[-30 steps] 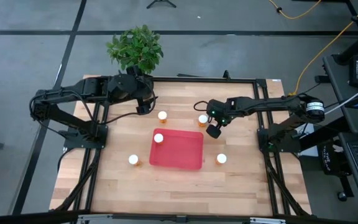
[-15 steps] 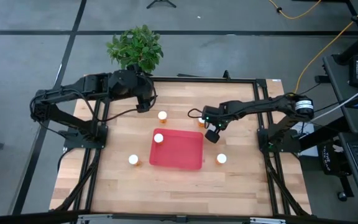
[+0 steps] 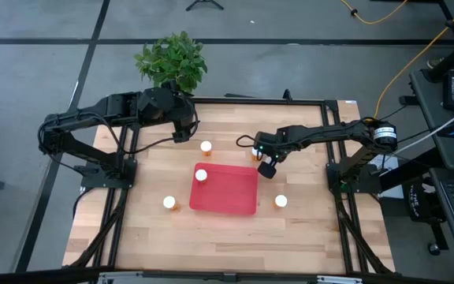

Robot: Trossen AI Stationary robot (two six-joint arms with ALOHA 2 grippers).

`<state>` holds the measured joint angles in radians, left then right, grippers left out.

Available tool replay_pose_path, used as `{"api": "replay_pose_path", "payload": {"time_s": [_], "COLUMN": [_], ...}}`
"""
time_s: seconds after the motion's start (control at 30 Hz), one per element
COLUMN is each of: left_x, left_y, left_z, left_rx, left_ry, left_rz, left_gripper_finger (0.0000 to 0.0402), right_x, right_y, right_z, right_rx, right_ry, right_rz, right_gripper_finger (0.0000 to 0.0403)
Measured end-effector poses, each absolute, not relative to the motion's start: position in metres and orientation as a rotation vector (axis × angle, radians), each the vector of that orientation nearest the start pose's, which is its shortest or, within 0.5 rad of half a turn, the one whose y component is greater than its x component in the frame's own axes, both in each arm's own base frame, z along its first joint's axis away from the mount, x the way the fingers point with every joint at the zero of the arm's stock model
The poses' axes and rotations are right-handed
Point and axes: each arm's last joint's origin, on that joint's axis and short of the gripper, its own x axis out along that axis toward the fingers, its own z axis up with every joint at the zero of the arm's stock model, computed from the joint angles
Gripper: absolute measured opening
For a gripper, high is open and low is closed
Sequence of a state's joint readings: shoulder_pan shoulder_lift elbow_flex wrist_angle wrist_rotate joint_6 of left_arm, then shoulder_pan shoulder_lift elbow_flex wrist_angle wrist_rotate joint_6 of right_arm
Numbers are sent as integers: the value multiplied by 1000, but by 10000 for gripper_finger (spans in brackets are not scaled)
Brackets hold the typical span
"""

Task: Pick and place pill bottles into a basket
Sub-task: Put the orange pill bottle into the bin

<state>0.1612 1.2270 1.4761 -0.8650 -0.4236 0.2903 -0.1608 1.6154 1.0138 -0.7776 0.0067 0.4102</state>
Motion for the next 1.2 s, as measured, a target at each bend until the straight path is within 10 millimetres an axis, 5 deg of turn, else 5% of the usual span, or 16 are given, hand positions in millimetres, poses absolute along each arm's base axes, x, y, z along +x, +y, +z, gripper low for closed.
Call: {"api": "replay_pose_path", "payload": {"time_s": [0.23, 1.2], "left_x": [226, 226], "left_y": [49, 49], "left_z": [416, 416], "left_rx": [364, 365], "left_ry": [701, 701], "left_rz": [470, 470], "left_gripper_finger": [389, 389], "right_x": [281, 281], "right_y": [-46, -45], "right_z": [183, 183], "right_rx": [450, 486], "right_ry": [1343, 1350], "right_rz": [-430, -408], "right_gripper_finger": [378, 213]}}
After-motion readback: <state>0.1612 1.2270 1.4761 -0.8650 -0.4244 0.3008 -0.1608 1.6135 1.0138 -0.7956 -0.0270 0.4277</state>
